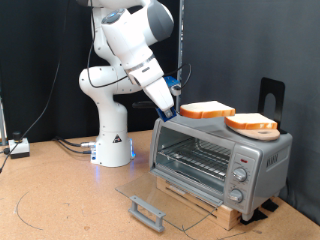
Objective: Make a piece of toast with the oven
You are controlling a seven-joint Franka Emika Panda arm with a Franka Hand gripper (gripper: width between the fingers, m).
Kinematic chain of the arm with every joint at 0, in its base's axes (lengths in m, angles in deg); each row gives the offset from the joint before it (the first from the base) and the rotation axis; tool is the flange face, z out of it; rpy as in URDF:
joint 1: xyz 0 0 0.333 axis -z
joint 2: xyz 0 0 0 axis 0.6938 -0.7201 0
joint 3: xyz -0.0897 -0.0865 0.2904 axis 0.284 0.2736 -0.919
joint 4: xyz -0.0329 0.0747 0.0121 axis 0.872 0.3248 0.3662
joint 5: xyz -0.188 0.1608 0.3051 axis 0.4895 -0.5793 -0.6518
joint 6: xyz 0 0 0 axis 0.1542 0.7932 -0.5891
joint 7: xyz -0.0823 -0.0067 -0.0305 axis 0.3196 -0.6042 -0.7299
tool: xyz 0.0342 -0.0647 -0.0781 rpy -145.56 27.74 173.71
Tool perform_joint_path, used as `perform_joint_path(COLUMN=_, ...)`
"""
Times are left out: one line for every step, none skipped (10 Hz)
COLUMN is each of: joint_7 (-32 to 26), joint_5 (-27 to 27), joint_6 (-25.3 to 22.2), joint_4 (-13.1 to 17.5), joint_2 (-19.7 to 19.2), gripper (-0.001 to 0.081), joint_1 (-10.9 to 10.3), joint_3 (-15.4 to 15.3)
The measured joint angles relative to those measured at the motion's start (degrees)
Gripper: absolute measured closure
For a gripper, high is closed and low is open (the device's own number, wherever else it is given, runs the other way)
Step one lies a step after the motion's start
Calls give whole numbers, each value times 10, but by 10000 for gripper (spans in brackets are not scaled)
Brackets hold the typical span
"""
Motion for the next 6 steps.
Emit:
perform_joint_path(joint_7=-26, joint_5=2, joint_6=-5, joint_4=0, joint_2=0, gripper=411, joint_1=2, joint_3=12)
perform_joint_path(joint_7=-50, joint_5=12, joint_6=-24, joint_4=2, joint_2=0, gripper=411, joint_1=9, joint_3=30)
perform_joint_path(joint_7=-66, joint_5=25, joint_6=-47, joint_4=7, joint_2=0, gripper=411, joint_1=19, joint_3=48)
perform_joint_path(joint_7=-76, joint_5=45, joint_6=-71, joint_4=14, joint_2=0, gripper=411, joint_1=30, joint_3=63)
perform_joint_path(joint_7=-85, joint_5=63, joint_6=-86, joint_4=20, joint_2=0, gripper=411, joint_1=40, joint_3=76)
perform_joint_path(joint_7=-92, joint_5=80, joint_6=-91, joint_4=25, joint_2=0, gripper=411, joint_1=50, joint_3=88)
